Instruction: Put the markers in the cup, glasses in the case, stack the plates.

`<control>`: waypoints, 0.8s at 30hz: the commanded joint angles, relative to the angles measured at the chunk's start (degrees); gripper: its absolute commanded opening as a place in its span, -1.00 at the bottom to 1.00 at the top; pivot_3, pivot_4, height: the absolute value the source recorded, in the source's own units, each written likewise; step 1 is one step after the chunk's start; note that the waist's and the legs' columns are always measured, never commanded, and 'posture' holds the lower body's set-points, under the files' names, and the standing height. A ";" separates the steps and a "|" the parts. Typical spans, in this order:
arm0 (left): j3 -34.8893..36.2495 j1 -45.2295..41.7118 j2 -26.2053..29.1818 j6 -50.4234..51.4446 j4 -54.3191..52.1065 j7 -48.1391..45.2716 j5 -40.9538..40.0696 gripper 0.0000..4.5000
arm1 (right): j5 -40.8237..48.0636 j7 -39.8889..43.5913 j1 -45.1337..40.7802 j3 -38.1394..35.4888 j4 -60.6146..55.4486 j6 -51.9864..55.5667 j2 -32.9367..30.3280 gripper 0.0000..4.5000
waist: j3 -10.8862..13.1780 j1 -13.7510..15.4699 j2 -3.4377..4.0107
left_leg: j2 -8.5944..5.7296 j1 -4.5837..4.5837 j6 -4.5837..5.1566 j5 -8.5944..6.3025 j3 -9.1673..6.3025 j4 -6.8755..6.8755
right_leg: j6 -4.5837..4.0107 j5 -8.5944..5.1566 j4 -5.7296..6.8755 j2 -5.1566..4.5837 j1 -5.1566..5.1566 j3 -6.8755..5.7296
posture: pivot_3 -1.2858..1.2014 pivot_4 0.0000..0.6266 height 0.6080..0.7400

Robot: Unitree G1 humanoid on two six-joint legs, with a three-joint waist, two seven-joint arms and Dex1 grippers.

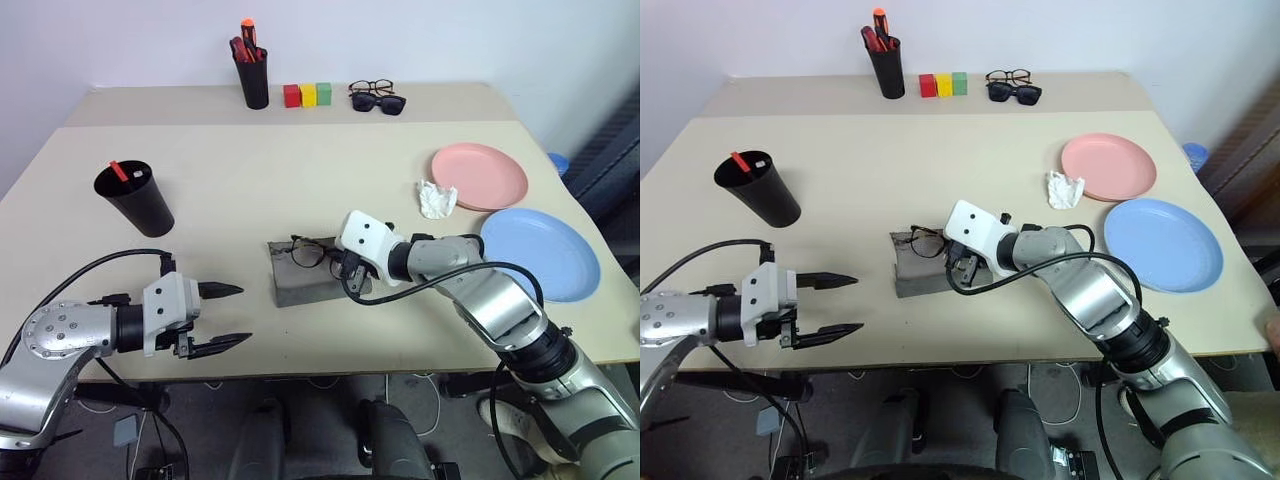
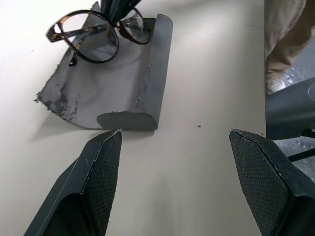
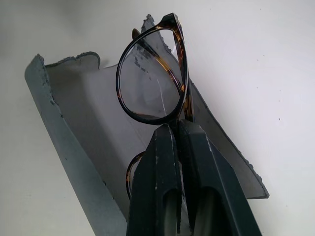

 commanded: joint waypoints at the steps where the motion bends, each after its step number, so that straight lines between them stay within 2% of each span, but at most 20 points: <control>1: 1.47 -0.77 0.62 -0.47 -0.68 0.01 -0.67 0.57 | -0.92 0.46 0.30 -0.82 -2.91 0.67 0.03 -0.57 | 0.00 0.04 0.00 | 0.00 0.00 0.00 0.00 0.00 0.01 | 0.00 0.00 -0.01 0.00 0.00 0.00 | 0.03 -0.52 1.00; 5: 0.82 -2.83 0.10 -1.24 1.58 0.31 -0.09 0.57 | -1.05 -0.03 1.03 -1.89 -4.51 2.72 0.22 0.29 | 0.00 0.00 0.00 | 0.00 0.00 0.00 0.00 0.01 0.00 | 0.00 0.00 -0.01 0.00 0.00 0.00 | 0.03 -0.52 1.00; 6: 0.59 -3.69 -0.10 -1.31 2.37 0.65 0.15 0.57 | -0.97 -0.29 1.17 -2.37 -4.89 3.37 0.36 0.55 | 0.00 0.03 0.00 | 0.01 0.00 0.00 0.00 0.00 -0.01 | 0.00 0.00 -0.01 0.00 0.00 0.00 | 0.03 -0.52 1.00; 8: -0.18 -6.96 -1.25 -1.25 4.75 2.88 1.20 0.57 | 0.50 -1.03 1.48 -5.11 -5.97 5.82 1.25 0.99 | 0.00 0.14 0.00 | 0.01 0.00 0.00 0.00 0.01 0.00 | 0.00 0.00 0.00 0.00 0.00 -0.01 | 0.03 -0.52 1.00; 13: -5.24 -20.77 -5.61 2.16 15.17 9.91 5.72 0.57 | 6.23 -1.60 4.83 -16.50 -12.08 11.24 2.51 0.99 | -0.02 0.63 -0.05 | 0.00 0.00 -0.01 0.02 0.01 0.04 | 0.00 0.03 0.04 0.01 0.06 -0.01 | 0.03 -0.52 1.00; 16: -9.81 -30.92 -10.03 1.94 23.77 13.20 9.88 0.57 | 5.96 -1.84 11.45 -23.13 -16.68 8.48 -0.86 0.99 | -0.05 1.73 -0.13 | -0.01 0.01 0.00 0.02 0.01 0.04 | 0.05 0.06 0.03 0.03 0.10 -0.02 | 0.03 -0.52 1.00; 19: -15.14 -41.10 -14.66 0.05 35.60 13.91 14.87 0.18 | 5.36 -0.58 22.23 -30.96 -19.85 5.17 -5.57 1.00 | -0.05 2.82 -0.27 | -0.04 0.01 0.00 0.03 0.06 0.08 | 0.21 0.06 -0.03 0.02 0.20 -0.02 | 0.03 -0.52 1.00; 22: -18.81 -49.32 -18.62 -3.54 47.35 14.37 19.10 -0.47 | 5.04 1.80 34.45 -38.84 -21.77 -1.27 -8.23 1.00 | -0.04 3.19 -0.34 | -0.05 0.00 0.00 0.03 0.10 0.07 | 0.20 0.05 -0.06 0.00 0.22 -0.01 | 0.03 -0.52 1.00; 24: -21.41 -55.63 -21.83 -7.06 57.59 15.30 22.57 -0.96 | 6.53 4.59 43.35 -45.03 -22.01 -6.44 -7.35 1.00 | -0.03 3.09 -0.38 | -0.05 0.01 0.00 0.03 0.09 0.07 | 0.22 0.03 -0.06 0.00 0.22 -0.01 | 0.03 -0.52 1.00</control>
